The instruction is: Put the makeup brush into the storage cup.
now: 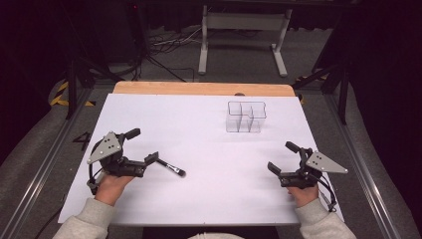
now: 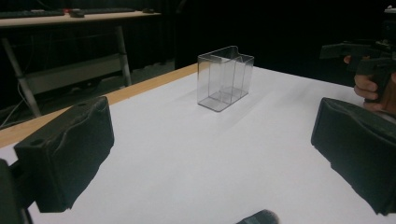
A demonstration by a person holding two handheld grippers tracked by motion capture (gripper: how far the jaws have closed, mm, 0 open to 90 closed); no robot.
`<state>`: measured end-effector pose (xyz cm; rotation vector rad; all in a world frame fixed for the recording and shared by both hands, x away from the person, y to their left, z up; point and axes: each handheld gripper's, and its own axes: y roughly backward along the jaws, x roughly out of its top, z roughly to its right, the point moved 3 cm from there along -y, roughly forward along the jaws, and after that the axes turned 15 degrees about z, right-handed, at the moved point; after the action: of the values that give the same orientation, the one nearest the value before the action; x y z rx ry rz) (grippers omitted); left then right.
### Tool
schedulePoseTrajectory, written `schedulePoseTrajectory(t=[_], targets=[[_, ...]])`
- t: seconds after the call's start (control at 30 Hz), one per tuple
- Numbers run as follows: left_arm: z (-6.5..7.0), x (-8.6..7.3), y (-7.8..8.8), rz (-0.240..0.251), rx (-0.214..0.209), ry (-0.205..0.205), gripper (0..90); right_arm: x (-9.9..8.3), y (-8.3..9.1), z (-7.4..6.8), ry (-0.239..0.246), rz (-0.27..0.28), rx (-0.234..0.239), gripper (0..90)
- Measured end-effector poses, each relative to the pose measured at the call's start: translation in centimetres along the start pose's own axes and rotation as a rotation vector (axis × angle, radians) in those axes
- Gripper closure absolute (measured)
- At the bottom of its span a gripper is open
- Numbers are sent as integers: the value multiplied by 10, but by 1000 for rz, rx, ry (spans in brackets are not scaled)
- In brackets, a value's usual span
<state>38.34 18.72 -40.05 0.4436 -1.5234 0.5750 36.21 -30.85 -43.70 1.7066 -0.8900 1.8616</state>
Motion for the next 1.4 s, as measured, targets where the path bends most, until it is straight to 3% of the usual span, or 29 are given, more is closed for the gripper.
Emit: schedulePoseTrajectory(t=[0.1,0.17,0.23,0.4,0.53,0.63,0.77,0.87,1.0,1.4], targets=[[-1,4,-5,-16,-10,-7,1,1,0,0,-2,1,5,0],[0,7,-9,-57,-14,-35,1,1,1,0,-1,-3,19,0],[0,8,-10,-65,-15,-49,1,2,1,0,2,-4,21,0],[1,12,-18,-172,-39,-104,1,2,1,-2,17,-15,35,0],[0,16,-25,-279,-77,-110,2,2,1,-2,18,-19,35,0],[-2,19,-30,-356,-72,-157,1,2,1,-2,15,-19,36,0],[-3,25,-36,-429,-90,-158,1,2,1,-2,21,-26,35,0],[-4,29,-42,-516,-114,-147,0,2,1,-2,19,-25,35,0],[-4,32,-46,-572,-134,-148,1,2,1,-3,17,-28,40,0],[-2,22,-63,-825,-177,-246,15,2,1,-3,9,-31,50,0]])
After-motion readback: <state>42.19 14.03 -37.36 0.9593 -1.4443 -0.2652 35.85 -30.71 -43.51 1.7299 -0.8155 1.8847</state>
